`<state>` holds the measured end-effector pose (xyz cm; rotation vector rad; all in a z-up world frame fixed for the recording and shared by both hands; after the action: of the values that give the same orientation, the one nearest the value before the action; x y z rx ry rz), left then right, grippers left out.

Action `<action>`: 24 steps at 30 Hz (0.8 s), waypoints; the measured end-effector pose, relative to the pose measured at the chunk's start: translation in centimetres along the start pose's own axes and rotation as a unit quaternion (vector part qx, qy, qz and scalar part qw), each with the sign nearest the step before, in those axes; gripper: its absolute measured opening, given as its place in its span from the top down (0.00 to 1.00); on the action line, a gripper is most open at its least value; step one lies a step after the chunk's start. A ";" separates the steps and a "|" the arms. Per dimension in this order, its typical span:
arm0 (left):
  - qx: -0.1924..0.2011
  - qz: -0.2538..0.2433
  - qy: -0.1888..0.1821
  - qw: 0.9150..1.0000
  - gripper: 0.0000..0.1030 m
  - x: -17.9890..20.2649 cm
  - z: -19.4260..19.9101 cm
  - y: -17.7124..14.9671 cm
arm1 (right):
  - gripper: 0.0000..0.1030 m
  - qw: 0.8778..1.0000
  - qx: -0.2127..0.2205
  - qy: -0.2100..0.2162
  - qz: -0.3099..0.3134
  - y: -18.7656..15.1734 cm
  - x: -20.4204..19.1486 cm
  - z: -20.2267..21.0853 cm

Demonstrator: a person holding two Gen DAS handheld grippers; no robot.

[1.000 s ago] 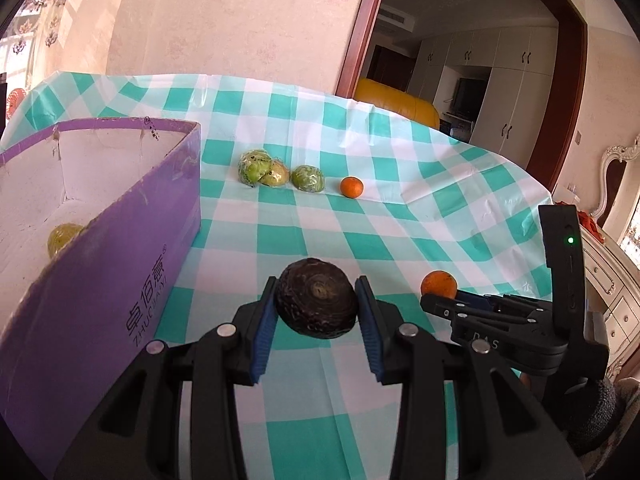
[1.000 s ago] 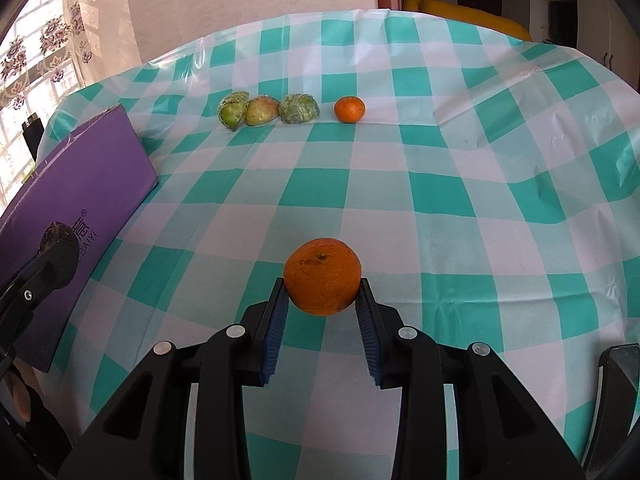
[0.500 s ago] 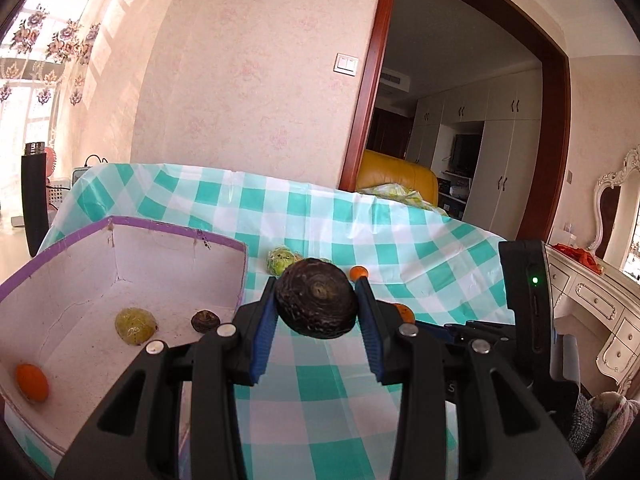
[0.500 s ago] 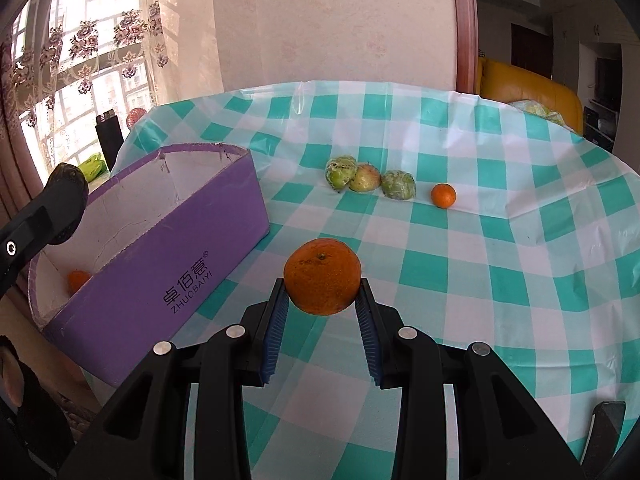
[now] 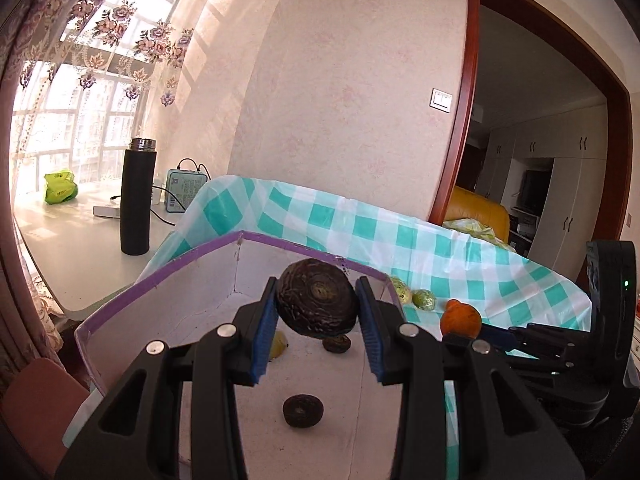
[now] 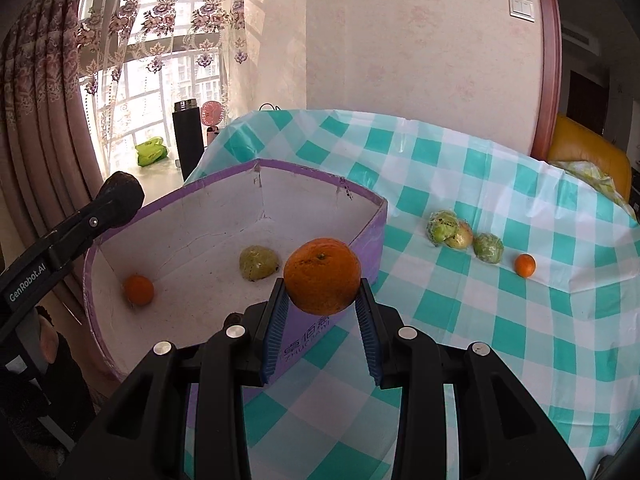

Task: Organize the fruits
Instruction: 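Carry both fruits into the box and release them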

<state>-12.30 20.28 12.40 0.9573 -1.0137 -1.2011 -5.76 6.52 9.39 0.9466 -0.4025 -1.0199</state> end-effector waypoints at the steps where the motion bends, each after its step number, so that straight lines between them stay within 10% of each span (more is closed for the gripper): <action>1: -0.007 -0.002 0.009 1.000 0.63 -0.8 -0.2 -0.4 | 0.66 1.000 -0.001 0.004 0.005 0.1 -0.7 -0.2; 12: -0.142 -0.045 0.104 0.983 0.62 -6.9 -3.5 -3.4 | 0.66 0.995 -0.070 0.020 0.067 1.3 -7.0 -6.3; 24: -0.269 -0.106 0.099 0.952 0.62 -8.1 -6.7 -7.8 | 0.67 0.972 -0.191 -0.040 0.131 -2.6 -7.6 -12.7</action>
<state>-8.53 27.69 2.26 0.7393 -0.3902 -1.4288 -2.34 18.57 1.17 0.4921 -0.3704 -0.8541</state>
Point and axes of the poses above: each gripper's, at about its wrist camera, not at the fingertips, and z roughly against the way its jaws point, x to its right, y to its top, the point moved 9 cm from there along -z, roughly the way its jaws point, and after that the axes turned 8 degrees about -z, right-handed, at the moved point
